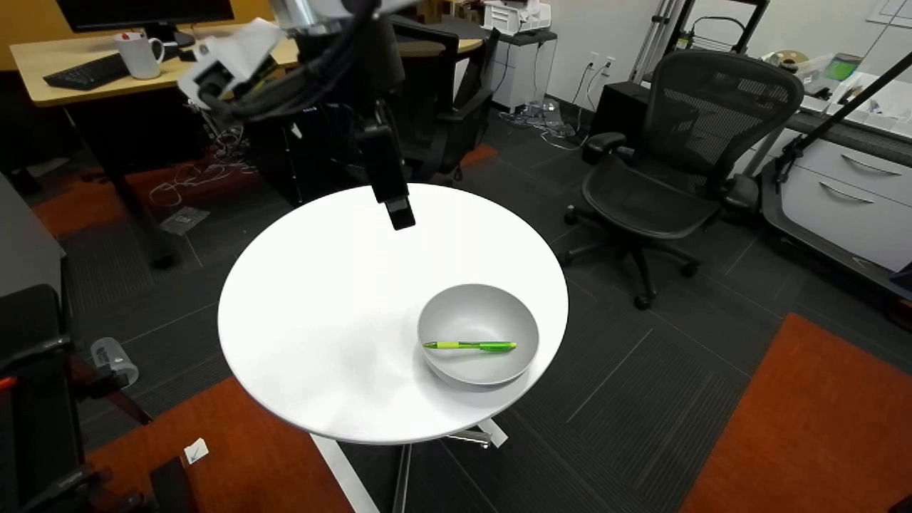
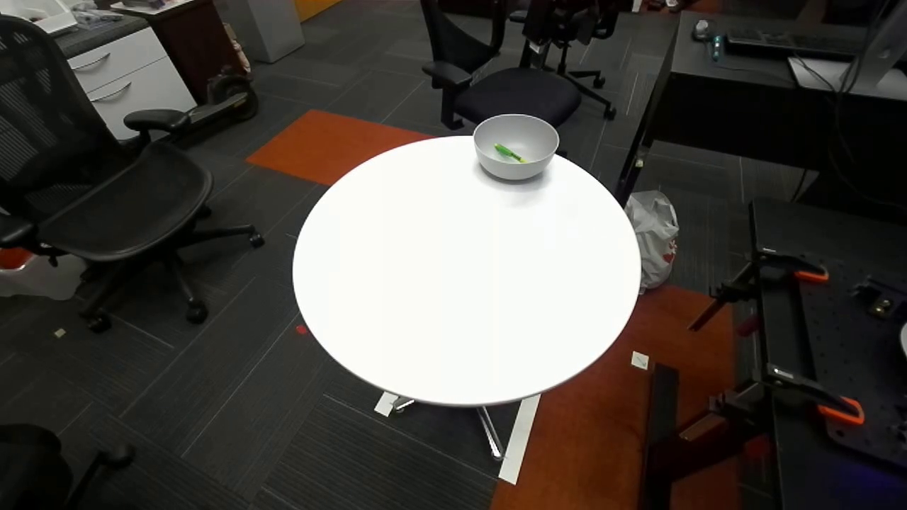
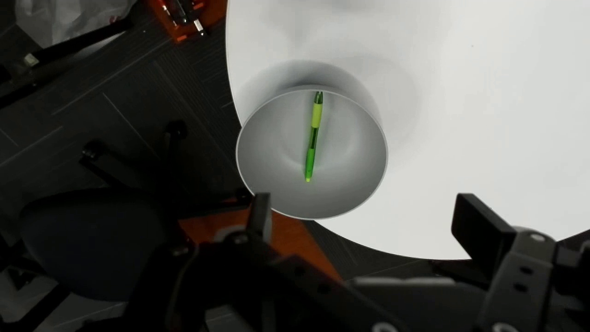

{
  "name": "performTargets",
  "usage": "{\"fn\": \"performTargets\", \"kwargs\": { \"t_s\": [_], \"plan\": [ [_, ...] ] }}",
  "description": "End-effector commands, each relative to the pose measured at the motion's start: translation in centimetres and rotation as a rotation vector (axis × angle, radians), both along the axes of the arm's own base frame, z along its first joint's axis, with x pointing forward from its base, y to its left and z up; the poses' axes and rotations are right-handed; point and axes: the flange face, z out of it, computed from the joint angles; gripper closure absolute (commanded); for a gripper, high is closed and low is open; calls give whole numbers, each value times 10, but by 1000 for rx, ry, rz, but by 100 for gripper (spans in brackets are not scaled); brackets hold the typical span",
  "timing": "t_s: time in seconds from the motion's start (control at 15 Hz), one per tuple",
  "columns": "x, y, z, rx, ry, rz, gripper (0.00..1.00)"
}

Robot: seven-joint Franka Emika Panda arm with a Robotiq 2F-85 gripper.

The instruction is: Take the pen out of the bowl and put it on the table

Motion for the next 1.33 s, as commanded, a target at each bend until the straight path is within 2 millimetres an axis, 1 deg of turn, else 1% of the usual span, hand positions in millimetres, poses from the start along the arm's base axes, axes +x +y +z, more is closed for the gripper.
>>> {"fn": "performTargets", "kwargs": {
  "t_s": [0.0, 0.33, 0.53, 0.6, 0.73, 1.07, 1.27],
  "plan": [
    [28, -16, -21, 50, -6, -52, 0],
    [45, -36, -57, 92, 17, -119, 0],
    [49, -46, -74, 95, 38, -142, 0],
    [41, -41, -70, 91, 52, -137, 0],
    [44, -45, -78, 90, 60, -144, 0],
    [46, -46, -77, 88, 57, -144, 0],
    [58, -52, -96, 103, 69, -124, 0]
  ]
}}
